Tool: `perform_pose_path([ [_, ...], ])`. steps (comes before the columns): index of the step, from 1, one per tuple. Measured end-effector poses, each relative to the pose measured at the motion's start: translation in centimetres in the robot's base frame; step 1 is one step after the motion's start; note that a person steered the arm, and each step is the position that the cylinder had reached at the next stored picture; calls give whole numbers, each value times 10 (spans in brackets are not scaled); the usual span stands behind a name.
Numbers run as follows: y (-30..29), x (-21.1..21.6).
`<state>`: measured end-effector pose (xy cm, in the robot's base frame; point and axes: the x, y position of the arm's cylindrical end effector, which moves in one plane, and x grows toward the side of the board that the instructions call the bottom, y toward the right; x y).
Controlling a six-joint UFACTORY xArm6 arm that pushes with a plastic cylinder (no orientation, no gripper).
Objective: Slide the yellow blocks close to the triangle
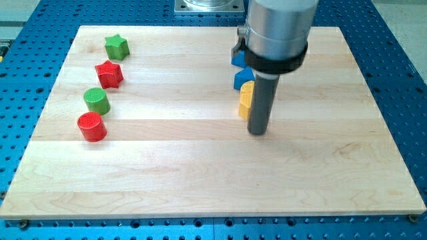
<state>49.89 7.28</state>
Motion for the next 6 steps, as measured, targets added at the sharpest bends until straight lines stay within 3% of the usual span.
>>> perform_pose_path([
  [2, 4, -82],
  [4, 1, -69],
  [5, -35, -57],
  [6, -26, -82],
])
